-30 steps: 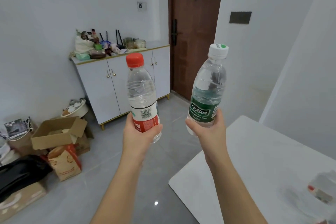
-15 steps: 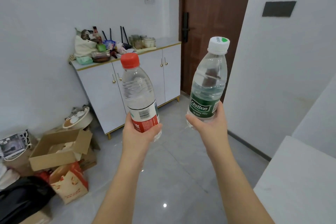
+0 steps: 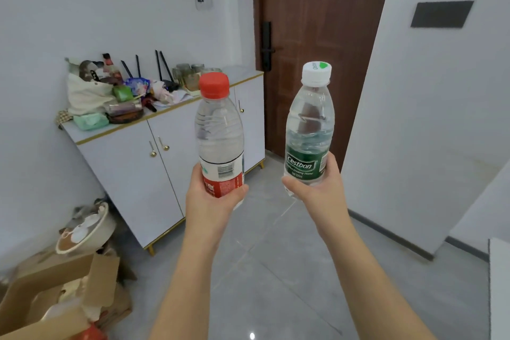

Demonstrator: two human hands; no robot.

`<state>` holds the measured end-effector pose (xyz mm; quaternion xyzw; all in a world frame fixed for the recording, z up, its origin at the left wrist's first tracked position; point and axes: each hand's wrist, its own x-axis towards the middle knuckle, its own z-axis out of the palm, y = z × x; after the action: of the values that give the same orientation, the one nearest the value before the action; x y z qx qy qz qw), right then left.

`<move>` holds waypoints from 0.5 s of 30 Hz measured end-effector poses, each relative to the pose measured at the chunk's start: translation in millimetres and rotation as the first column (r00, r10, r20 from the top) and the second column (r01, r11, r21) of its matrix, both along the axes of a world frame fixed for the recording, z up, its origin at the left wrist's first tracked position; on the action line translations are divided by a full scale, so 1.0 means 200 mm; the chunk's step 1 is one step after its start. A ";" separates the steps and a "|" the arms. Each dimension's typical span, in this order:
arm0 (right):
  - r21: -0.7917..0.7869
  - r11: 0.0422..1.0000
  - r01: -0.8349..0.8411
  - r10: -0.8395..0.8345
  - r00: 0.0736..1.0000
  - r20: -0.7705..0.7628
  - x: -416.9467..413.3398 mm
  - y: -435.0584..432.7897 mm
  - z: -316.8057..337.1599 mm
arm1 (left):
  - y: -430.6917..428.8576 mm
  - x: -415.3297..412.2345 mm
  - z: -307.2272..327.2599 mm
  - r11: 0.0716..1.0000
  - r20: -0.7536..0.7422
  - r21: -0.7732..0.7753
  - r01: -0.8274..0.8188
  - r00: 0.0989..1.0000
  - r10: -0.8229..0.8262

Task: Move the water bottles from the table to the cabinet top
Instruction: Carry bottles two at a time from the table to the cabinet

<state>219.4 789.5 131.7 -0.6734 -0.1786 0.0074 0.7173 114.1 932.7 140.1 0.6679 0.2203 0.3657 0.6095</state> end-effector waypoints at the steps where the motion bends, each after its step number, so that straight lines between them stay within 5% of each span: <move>1: 0.005 1.000 0.014 -0.014 1.000 0.006 0.04 0.06 0.01 | 0.06 0.06 0.01 1.000 0.010 -0.012 0.015 1.000 -0.015; 15: -0.018 0.999 0.049 -0.049 0.999 -0.014 0.75 0.60 -0.06 | 0.62 0.83 -0.11 0.991 0.030 -0.127 0.050 0.998 -0.047</move>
<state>370.1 910.2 119.4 -0.6839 -0.1568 -0.0037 0.7125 280.4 1057.5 117.4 0.6279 0.2187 0.3450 0.6625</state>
